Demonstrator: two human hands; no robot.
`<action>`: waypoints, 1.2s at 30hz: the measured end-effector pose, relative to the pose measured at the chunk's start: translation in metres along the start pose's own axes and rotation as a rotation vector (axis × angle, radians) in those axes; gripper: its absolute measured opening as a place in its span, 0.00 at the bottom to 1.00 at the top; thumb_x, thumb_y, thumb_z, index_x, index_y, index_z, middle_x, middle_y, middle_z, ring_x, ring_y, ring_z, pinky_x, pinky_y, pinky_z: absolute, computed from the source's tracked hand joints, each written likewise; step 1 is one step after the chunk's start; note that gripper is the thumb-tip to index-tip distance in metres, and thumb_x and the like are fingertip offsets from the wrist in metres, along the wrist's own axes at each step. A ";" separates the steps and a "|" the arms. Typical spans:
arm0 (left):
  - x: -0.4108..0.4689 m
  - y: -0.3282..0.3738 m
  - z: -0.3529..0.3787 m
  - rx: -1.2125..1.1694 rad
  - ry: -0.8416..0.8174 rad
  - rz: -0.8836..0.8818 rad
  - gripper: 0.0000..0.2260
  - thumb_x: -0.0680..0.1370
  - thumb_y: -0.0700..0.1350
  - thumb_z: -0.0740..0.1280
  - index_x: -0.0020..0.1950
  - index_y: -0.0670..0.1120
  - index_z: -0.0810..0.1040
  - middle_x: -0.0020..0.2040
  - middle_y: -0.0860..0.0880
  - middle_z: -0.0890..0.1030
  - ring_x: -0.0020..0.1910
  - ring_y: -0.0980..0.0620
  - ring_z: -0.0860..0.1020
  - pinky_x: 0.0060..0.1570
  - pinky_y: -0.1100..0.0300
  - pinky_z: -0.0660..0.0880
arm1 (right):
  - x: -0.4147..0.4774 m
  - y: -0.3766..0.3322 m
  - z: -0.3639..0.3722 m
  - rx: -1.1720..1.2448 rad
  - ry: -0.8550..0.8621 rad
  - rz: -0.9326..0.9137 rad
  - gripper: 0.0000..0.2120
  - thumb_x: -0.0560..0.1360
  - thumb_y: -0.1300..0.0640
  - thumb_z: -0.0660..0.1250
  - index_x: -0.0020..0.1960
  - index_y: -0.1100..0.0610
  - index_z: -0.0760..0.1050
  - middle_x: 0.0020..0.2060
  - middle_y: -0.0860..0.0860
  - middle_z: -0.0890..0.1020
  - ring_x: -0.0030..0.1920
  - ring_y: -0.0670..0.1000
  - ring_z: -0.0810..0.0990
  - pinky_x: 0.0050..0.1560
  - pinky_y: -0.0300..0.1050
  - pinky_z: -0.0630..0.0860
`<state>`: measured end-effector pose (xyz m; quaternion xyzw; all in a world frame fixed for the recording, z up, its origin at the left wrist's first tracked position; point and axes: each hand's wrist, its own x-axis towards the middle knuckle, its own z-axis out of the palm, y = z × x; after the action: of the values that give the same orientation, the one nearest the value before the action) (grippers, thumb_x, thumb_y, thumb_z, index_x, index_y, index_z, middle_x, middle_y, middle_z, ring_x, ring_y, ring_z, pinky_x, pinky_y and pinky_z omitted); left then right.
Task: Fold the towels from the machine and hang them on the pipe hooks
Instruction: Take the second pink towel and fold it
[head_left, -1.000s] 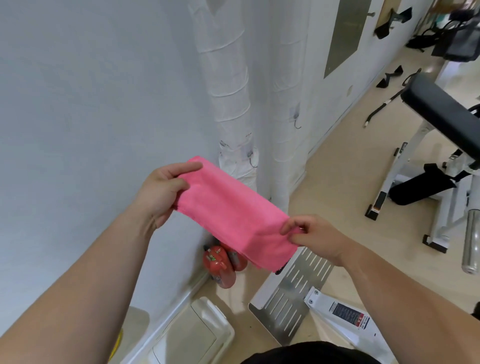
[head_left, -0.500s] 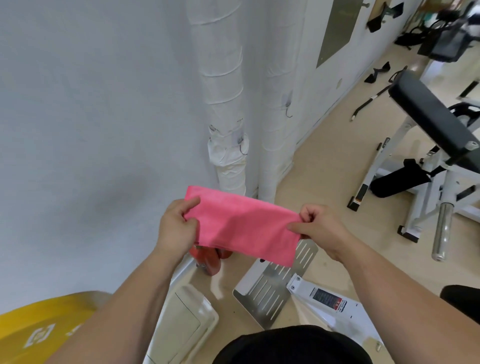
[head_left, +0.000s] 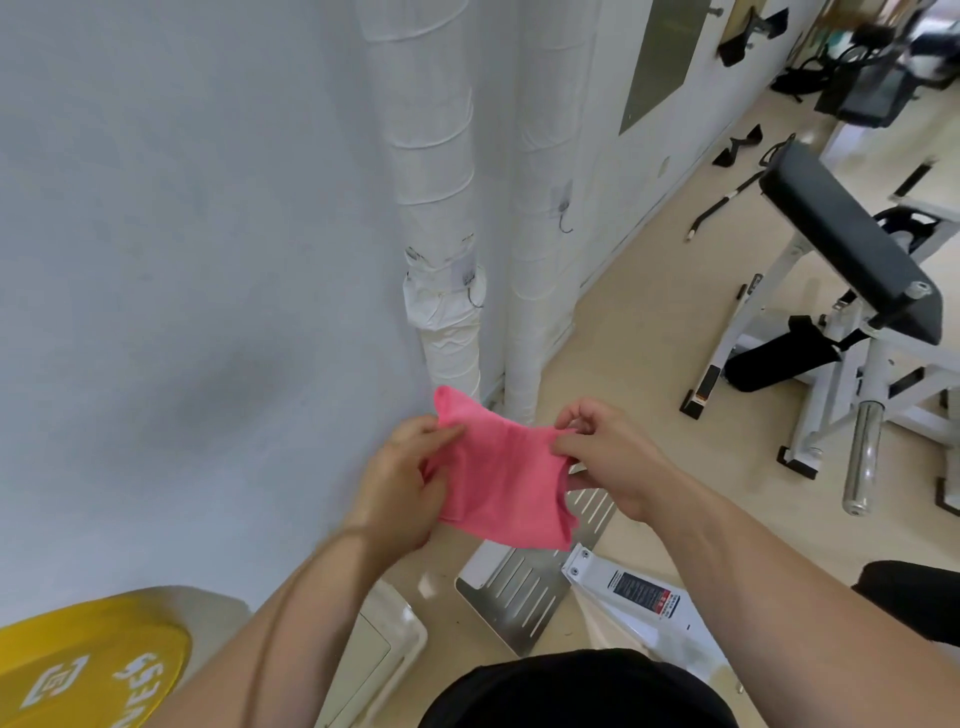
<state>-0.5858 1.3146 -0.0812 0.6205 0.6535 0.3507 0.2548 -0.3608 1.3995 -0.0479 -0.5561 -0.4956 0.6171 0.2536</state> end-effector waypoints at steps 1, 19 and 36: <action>-0.003 0.003 0.005 0.034 -0.004 0.034 0.24 0.71 0.35 0.63 0.65 0.47 0.82 0.60 0.59 0.76 0.55 0.66 0.74 0.58 0.76 0.68 | -0.002 -0.004 0.007 0.025 -0.016 -0.006 0.09 0.74 0.72 0.66 0.45 0.59 0.74 0.39 0.55 0.74 0.31 0.49 0.77 0.32 0.47 0.81; 0.011 0.056 0.003 -0.268 0.216 -0.113 0.20 0.68 0.30 0.68 0.46 0.54 0.86 0.41 0.57 0.84 0.38 0.61 0.79 0.40 0.70 0.73 | -0.005 -0.033 0.025 -0.101 -0.016 -0.272 0.13 0.73 0.52 0.76 0.56 0.50 0.79 0.48 0.49 0.78 0.47 0.44 0.78 0.48 0.35 0.74; 0.061 0.072 0.036 -1.371 0.042 -0.639 0.45 0.58 0.61 0.83 0.73 0.53 0.75 0.69 0.43 0.79 0.60 0.43 0.81 0.52 0.46 0.80 | 0.070 -0.049 -0.068 0.112 -0.361 -0.192 0.24 0.83 0.61 0.62 0.69 0.33 0.69 0.31 0.53 0.76 0.32 0.50 0.75 0.35 0.43 0.77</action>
<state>-0.5190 1.3792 -0.0416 0.0967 0.4420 0.5995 0.6602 -0.3257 1.5007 -0.0273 -0.3718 -0.5485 0.7064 0.2490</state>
